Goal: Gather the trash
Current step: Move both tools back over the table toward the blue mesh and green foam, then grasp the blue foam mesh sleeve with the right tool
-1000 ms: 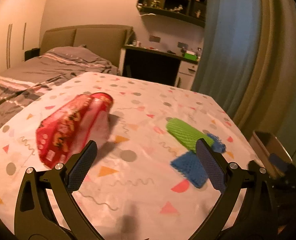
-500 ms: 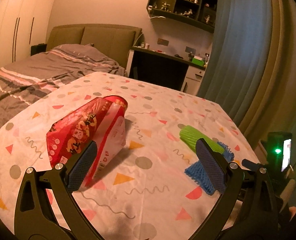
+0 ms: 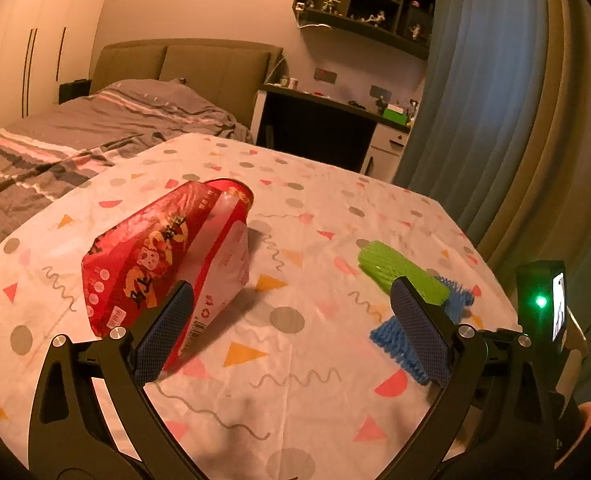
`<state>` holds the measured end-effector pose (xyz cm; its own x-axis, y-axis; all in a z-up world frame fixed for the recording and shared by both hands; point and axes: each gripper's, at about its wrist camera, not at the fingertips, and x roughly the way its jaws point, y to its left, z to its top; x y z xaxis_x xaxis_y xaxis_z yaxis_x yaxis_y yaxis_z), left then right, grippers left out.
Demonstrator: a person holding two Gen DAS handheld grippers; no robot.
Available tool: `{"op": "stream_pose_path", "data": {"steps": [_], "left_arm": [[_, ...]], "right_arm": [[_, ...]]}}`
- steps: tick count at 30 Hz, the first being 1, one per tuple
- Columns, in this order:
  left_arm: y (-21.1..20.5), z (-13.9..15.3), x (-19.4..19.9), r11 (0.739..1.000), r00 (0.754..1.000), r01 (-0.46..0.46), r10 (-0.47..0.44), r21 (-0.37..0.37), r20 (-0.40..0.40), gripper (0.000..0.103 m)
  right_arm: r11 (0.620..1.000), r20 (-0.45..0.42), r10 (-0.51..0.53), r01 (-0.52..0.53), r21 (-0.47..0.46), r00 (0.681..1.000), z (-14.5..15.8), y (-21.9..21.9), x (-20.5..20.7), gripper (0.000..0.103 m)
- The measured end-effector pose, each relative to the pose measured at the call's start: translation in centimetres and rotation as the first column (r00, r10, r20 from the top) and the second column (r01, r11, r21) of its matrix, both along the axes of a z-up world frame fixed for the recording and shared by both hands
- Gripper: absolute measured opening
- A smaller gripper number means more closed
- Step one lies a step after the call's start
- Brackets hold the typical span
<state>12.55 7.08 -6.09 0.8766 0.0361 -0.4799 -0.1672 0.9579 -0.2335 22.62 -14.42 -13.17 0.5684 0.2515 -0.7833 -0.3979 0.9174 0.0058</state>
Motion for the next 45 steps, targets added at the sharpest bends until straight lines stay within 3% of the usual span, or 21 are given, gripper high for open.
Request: {"op": "stream_pose_path", "data": {"steps": [4, 12, 18, 30, 34, 36, 40, 45], "left_arm": [[-0.2, -0.2, 0.2, 1.0, 1.0, 0.005, -0.004, 0.005, -0.01, 0.097], [-2.1, -0.2, 0.8, 0.997, 0.998, 0.067, -0.067, 0.027, -0.014, 0.097], [-4.8, -0.4, 2.5, 0.987, 0.987, 0.16, -0.16, 0.004, -0.033, 0.097], [-10.6, -1.0, 7.2, 0.947, 0.944, 0.321, -0.32, 0.002, -0.084, 0.097], [-12.4, -2.0, 10.1, 0.93, 0.925, 0.366, -0.359, 0.032, -0.125, 0.097], [-12.9, -2.9, 11.8, 0.921, 0.906, 0.391, -0.384, 0.003, -0.178, 0.095], [-14.0, -4.1, 13.5, 0.914, 0.888, 0.406, -0.387, 0.024, -0.249, 0.086], [-15.5, -5.5, 14.8, 0.894, 0.852, 0.444, -0.402, 0.057, -0.337, 0.066]], "right_arm": [[0.999, -0.001, 0.038, -0.038, 0.015, 0.999, 0.2, 0.4, -0.5, 0.009], [1.0, 0.096, -0.005, 0.003, 0.021, 0.995, 1.7, -1.8, -3.2, 0.007], [0.995, 0.198, -0.098, 0.103, -0.012, 0.975, 3.7, -5.3, -5.0, 0.007], [0.97, 0.257, -0.244, 0.237, 0.06, 0.935, 5.0, -11.7, -7.5, 0.007], [0.964, 0.273, -0.266, 0.254, 0.077, 0.925, 5.5, -13.0, -8.3, 0.007], [0.962, 0.276, -0.272, 0.259, 0.081, 0.922, 5.6, -13.6, -8.6, 0.007], [0.958, 0.28, -0.285, 0.271, 0.088, 0.917, 5.7, -14.5, -9.1, 0.007], [0.957, 0.283, -0.289, 0.272, 0.095, 0.915, 5.8, -14.7, -9.1, 0.007]]}}
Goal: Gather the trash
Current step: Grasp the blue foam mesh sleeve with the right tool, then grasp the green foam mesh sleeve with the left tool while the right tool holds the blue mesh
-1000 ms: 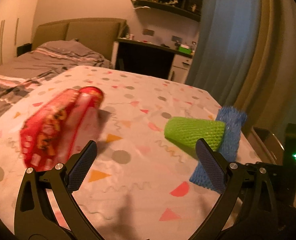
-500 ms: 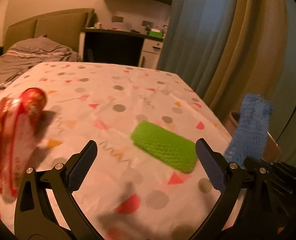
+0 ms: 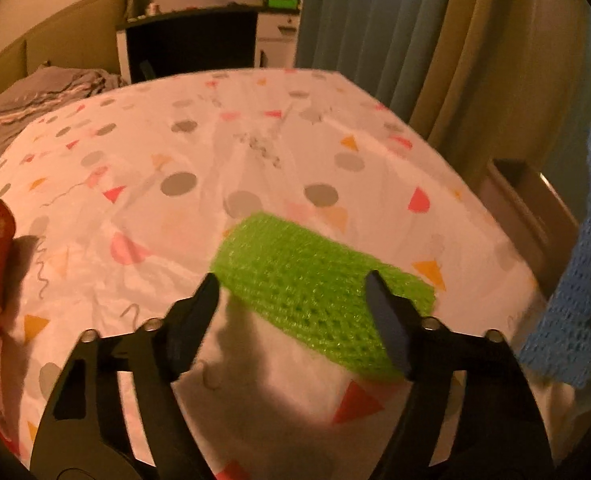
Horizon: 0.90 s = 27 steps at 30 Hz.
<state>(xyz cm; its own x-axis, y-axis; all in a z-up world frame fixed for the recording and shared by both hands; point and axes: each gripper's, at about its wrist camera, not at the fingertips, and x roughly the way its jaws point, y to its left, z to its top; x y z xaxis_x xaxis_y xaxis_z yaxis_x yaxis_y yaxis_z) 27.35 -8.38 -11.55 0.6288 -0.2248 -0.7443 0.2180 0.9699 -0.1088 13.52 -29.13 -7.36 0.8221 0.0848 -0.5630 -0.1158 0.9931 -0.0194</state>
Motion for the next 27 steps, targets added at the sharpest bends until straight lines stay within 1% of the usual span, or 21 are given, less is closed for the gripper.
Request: {"op": "stream_pose_path", "data": {"steps": [3, 4, 6, 7, 9, 10, 11, 13, 16, 21, 23, 25, 27], "left_arm": [[0.0, -0.5, 0.3, 1.0, 0.999, 0.009, -0.009, 0.001, -0.033, 0.059], [0.1, -0.5, 0.3, 1.0, 0.999, 0.013, -0.013, -0.016, -0.032, 0.052], [-0.1, -0.4, 0.2, 1.0, 0.999, 0.024, -0.025, -0.021, -0.027, 0.04], [-0.3, -0.3, 0.0, 0.999, 0.999, 0.041, -0.041, -0.027, -0.021, 0.03], [-0.8, -0.2, -0.3, 0.998, 0.998, 0.056, -0.056, -0.012, -0.006, 0.016], [-1.0, -0.1, -0.4, 0.998, 0.998, 0.061, -0.061, -0.011, -0.001, 0.013], [-1.0, 0.0, -0.6, 0.997, 0.997, 0.071, -0.071, -0.017, 0.006, 0.011], [-1.0, 0.4, -1.0, 0.997, 0.997, 0.073, -0.072, -0.023, 0.019, 0.011], [-0.7, 1.5, -1.8, 0.996, 0.997, 0.07, -0.068, -0.06, 0.045, 0.01], [-0.8, 5.1, -4.2, 0.991, 0.986, 0.09, -0.076, -0.094, 0.149, 0.01], [-1.2, 6.3, -5.0, 0.99, 0.98, 0.1, -0.082, -0.095, 0.183, 0.01], [-1.9, 7.6, -6.0, 0.991, 0.97, 0.111, -0.09, -0.08, 0.228, 0.01], [-3.0, 8.7, -7.1, 0.991, 0.956, 0.123, -0.106, -0.049, 0.272, 0.01]], "right_arm": [[1.0, 0.001, -0.002, 0.002, 0.005, 1.0, 0.0, 0.0, -0.1, 0.007], [1.0, 0.001, -0.001, 0.001, 0.008, 1.0, -0.1, -0.1, -0.2, 0.007], [1.0, 0.003, -0.001, 0.001, 0.013, 1.0, 0.0, -0.2, -0.3, 0.007], [1.0, 0.002, 0.0, 0.0, 0.017, 1.0, 0.0, -0.2, -0.3, 0.007], [1.0, -0.001, 0.001, -0.001, 0.02, 1.0, -0.1, -0.4, -0.3, 0.007], [1.0, -0.001, 0.0, 0.0, 0.022, 1.0, 0.0, -0.5, -0.3, 0.007], [1.0, -0.002, 0.0, 0.0, 0.025, 1.0, 0.0, -0.5, -0.4, 0.007], [1.0, 0.0, 0.002, -0.002, 0.03, 1.0, 0.2, -0.7, -0.5, 0.007], [1.0, 0.009, -0.001, 0.001, 0.028, 1.0, 0.5, -0.9, -0.8, 0.007], [0.999, 0.035, -0.008, 0.007, 0.039, 0.999, 1.0, -1.4, -1.2, 0.007], [0.999, 0.047, -0.012, 0.01, 0.041, 0.999, 1.3, -1.6, -1.3, 0.007], [0.999, 0.06, -0.017, 0.015, 0.044, 0.998, 1.7, -1.9, -1.6, 0.007], [0.999, 0.072, -0.024, 0.021, 0.047, 0.997, 2.0, -2.2, -1.8, 0.007]]}}
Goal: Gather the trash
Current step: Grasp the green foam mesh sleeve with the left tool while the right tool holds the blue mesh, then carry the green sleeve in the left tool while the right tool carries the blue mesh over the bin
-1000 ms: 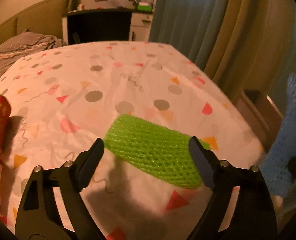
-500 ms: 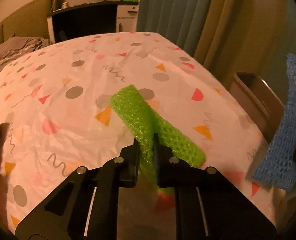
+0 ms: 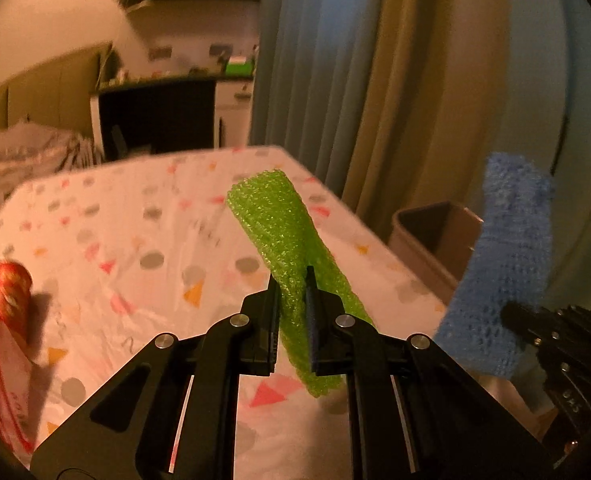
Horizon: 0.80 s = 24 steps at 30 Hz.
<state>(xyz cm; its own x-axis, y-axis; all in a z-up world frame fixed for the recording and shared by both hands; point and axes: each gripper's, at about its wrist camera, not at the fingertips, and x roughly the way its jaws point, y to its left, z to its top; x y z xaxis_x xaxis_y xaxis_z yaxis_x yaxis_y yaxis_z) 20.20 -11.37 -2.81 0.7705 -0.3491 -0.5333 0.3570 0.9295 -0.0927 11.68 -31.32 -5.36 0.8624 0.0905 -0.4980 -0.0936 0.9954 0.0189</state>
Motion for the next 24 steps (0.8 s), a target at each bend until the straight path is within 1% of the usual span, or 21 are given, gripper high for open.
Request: {"op": "stream_pose_path", "data": {"steps": [2, 7, 13, 17, 24], "left_arm": [[-0.8, 0.6, -0.7, 1.0, 1.0, 0.001, -0.002, 0.016, 0.029, 0.01], [-2.6, 1.7, -1.6, 1.0, 0.998, 0.019, -0.02, 0.002, 0.06, 0.01], [-5.5, 2.2, -1.7, 0.998, 0.996, 0.058, -0.057, -0.009, 0.076, 0.01], [-7.7, 2.5, -1.6, 0.996, 0.992, 0.093, -0.092, -0.001, 0.089, 0.01], [-11.6, 2.6, -1.1, 0.988, 0.982, 0.157, -0.156, -0.004, 0.106, 0.01]], "right_arm": [[1.0, 0.011, -0.009, 0.009, 0.002, 1.0, 0.3, -0.4, -0.3, 0.007], [1.0, 0.035, -0.03, 0.03, -0.004, 0.999, 1.1, -1.4, -0.8, 0.007], [0.997, 0.055, -0.082, 0.082, -0.003, 0.995, 1.8, -3.6, -0.9, 0.007], [0.993, 0.053, -0.116, 0.115, 0.019, 0.992, 2.0, -5.5, -0.8, 0.007], [0.983, 0.045, -0.184, 0.183, 0.019, 0.982, 1.9, -8.4, -0.4, 0.007]]}}
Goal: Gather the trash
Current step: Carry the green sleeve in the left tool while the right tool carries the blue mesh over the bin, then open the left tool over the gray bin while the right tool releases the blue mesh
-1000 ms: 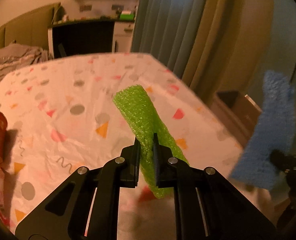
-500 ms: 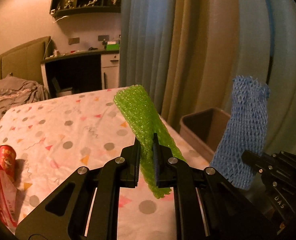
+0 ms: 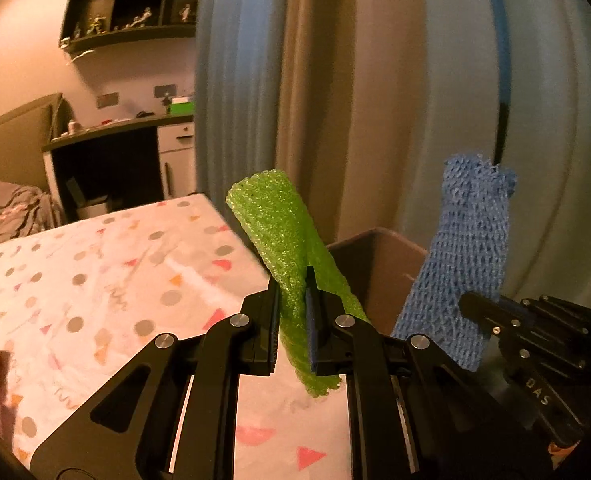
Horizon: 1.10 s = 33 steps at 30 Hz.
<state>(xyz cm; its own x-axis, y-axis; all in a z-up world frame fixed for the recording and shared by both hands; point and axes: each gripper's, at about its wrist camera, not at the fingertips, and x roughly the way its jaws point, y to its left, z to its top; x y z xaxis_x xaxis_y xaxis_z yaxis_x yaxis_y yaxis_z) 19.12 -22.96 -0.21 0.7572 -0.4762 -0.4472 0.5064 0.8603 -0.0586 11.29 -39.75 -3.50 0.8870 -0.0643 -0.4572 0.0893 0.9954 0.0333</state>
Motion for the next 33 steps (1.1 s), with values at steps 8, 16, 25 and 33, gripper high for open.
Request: {"op": "stream_pose_path", "data": {"steps": [8, 16, 25, 33], "left_arm": [[-3.0, -1.1, 1.1, 0.999, 0.999, 0.05, -0.05, 0.001, -0.016, 0.01], [-5.5, -1.8, 2.9, 0.995, 0.995, 0.093, -0.094, -0.019, -0.034, 0.01], [-7.6, -3.6, 4.6, 0.993, 0.99, 0.117, -0.118, -0.022, -0.073, 0.01], [-8.4, -5.0, 5.5, 0.991, 0.984, 0.13, -0.133, -0.025, -0.116, 0.01]], "right_arm": [[0.999, -0.02, -0.053, 0.053, 0.003, 0.998, -1.0, -2.8, 1.3, 0.007], [0.996, -0.039, -0.086, 0.086, 0.007, 0.996, -1.7, -4.2, 2.6, 0.007], [0.996, -0.068, -0.091, 0.092, 0.019, 0.994, -2.7, -5.3, 3.4, 0.007], [0.996, -0.09, -0.08, 0.083, 0.035, 0.993, -3.2, -5.4, 4.0, 0.008]]}}
